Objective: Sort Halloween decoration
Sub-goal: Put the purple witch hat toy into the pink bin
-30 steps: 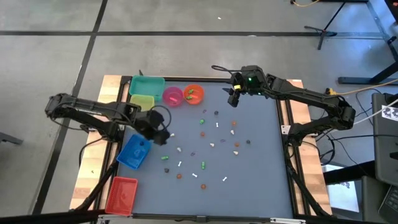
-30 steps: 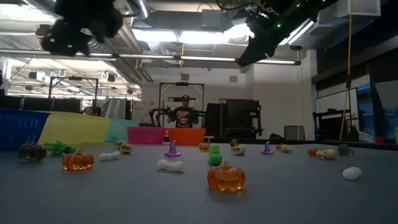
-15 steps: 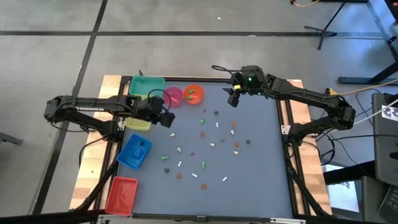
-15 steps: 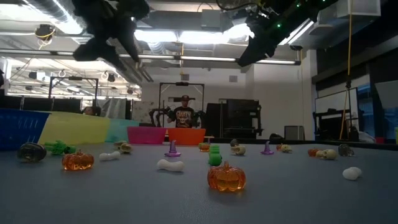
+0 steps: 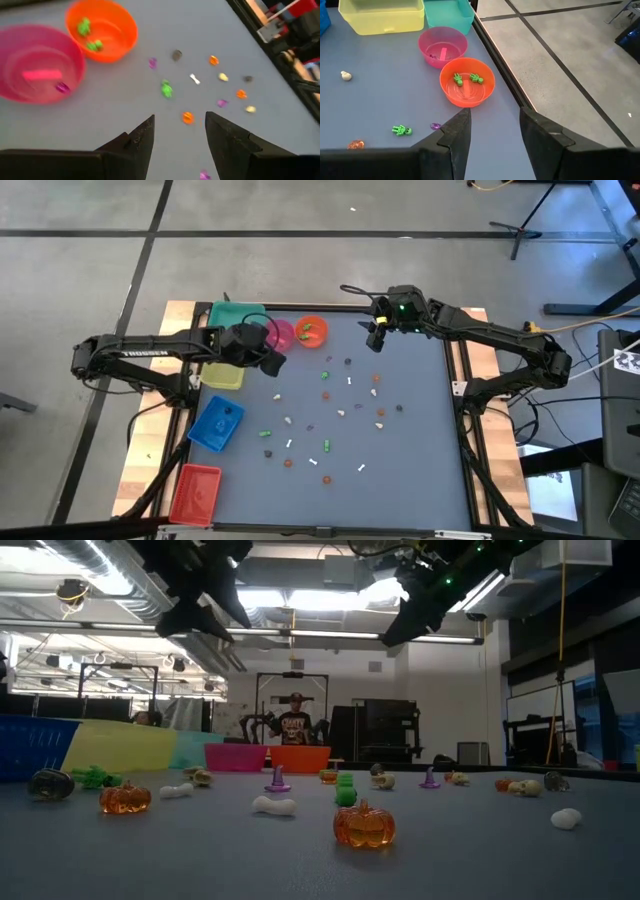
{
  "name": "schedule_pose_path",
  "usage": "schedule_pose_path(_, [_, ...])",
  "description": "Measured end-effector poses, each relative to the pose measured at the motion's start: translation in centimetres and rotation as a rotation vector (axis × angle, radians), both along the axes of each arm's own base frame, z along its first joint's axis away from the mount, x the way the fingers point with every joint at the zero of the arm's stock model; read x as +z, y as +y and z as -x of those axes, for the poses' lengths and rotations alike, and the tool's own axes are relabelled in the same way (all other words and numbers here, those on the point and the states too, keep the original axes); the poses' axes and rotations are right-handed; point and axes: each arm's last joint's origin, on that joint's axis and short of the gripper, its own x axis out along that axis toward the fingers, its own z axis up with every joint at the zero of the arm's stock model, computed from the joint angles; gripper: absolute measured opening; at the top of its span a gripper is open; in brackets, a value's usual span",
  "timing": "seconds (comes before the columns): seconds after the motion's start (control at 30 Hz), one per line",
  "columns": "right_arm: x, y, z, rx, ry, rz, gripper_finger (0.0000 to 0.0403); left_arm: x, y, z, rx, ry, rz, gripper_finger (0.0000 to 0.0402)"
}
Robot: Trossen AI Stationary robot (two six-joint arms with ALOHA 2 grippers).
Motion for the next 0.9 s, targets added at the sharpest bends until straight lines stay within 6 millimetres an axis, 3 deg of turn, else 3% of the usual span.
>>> schedule_pose_path(0.33, [0.18,-0.05,-0.10,0.000,-0.020,0.010,0.0168,0.06,0.37,0.14,-0.087,0.130,-0.289,0.0160])
schedule_pose_path(0.9, [0.20,-0.06,-0.12,0.000,-0.023,0.011,0.0168,0.05,-0.40,-0.02,-0.143,0.138,-0.313,0.0160])
